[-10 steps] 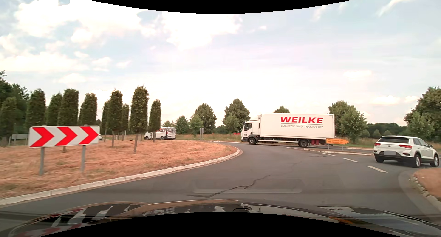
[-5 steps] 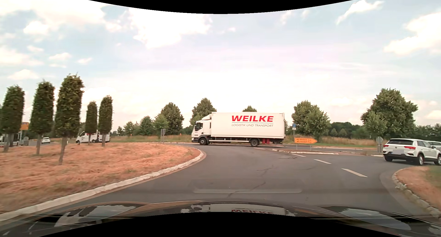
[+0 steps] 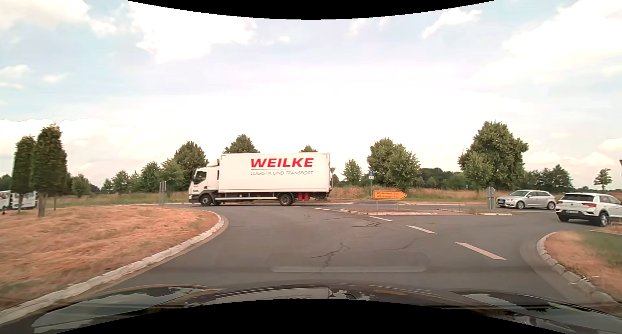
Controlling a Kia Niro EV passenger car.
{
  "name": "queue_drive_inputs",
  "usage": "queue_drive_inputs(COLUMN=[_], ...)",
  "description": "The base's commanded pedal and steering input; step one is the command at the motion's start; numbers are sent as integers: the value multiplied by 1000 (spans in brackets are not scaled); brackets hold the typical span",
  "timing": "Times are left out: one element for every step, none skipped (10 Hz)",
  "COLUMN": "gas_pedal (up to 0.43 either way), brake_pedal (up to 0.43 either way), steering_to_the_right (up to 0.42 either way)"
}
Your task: Follow the waypoints while adhering to traffic rules and regulations
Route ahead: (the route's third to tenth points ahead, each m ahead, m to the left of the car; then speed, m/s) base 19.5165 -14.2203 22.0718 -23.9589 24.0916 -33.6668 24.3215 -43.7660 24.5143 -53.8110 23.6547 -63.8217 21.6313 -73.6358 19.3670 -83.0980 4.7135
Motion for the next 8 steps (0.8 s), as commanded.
queue_drive_inputs(gas_pedal=[248,248,248,248,248,248,240,240], brake_pedal=[0,0,0,0,0,0,0,0], steering_to_the_right=[265,265,266,269,270,269,266,260])
